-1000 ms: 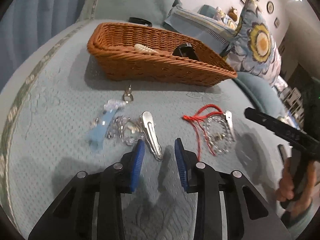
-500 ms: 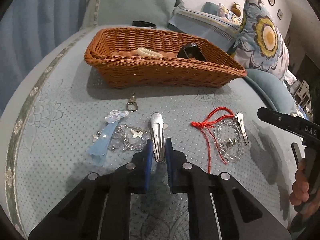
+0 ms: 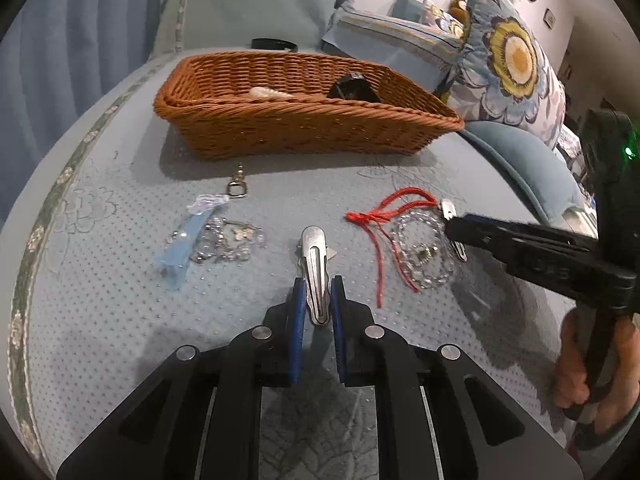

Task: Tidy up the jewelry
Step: 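Grasp a silver hair clip with the left tool while the right tool grasps another clip, then carry both silver hair clips into the basket and open both tools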

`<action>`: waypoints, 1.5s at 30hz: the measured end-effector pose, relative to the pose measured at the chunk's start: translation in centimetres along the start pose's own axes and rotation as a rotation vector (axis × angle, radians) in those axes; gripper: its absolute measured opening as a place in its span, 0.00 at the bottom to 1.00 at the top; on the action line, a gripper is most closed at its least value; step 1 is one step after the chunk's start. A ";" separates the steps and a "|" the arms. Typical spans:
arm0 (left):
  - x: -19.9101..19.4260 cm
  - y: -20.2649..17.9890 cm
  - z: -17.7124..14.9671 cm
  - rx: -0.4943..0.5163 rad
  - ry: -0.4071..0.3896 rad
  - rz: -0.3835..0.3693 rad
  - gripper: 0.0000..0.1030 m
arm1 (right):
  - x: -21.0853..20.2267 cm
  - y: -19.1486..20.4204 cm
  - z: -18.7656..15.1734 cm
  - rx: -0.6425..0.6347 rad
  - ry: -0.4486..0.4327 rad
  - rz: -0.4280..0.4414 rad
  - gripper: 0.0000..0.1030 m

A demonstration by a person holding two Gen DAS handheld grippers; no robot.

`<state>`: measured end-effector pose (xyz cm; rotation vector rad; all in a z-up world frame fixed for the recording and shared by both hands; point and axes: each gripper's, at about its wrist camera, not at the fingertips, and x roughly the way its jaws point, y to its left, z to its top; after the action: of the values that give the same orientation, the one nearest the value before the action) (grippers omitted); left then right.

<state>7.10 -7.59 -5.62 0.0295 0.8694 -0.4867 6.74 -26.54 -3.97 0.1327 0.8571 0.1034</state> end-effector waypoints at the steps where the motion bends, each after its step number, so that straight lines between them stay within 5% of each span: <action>1: -0.1 -0.2 0.0 0.006 0.002 -0.007 0.10 | 0.0 0.5 0.0 -0.026 -0.007 -0.026 0.23; 6: -0.1 -0.7 -0.3 0.039 0.009 -0.019 0.11 | -0.1 1.0 -0.2 -0.079 0.012 -0.030 0.10; 12: -0.4 -0.4 -0.3 0.062 0.015 -0.039 0.12 | -0.6 0.2 -0.5 -0.095 0.032 -0.045 0.10; 21: -0.2 -0.2 0.0 0.062 -0.009 -0.021 0.33 | -0.7 -0.8 -0.4 -0.055 0.047 0.000 0.10; 33: 0.8 -1.8 0.0 0.131 -0.009 0.078 0.33 | 0.2 -0.1 -0.4 -0.051 0.013 -0.033 0.12; 37: 0.7 -1.5 0.1 0.112 -0.011 0.066 0.11 | 0.1 -0.2 -0.4 -0.054 0.007 -0.023 0.11; 39: 0.5 -1.2 0.2 0.098 -0.016 0.050 0.11 | 0.0 -0.1 -0.3 -0.050 0.000 -0.005 0.02; 45: -1.2 -0.2 0.7 0.036 -0.094 -0.022 0.11 | -2.0 -0.2 0.2 -0.037 -0.075 0.013 0.02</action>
<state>6.87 -7.44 -4.27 0.0303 0.7697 -0.5204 5.58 -27.00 -2.39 0.1063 0.7793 0.1255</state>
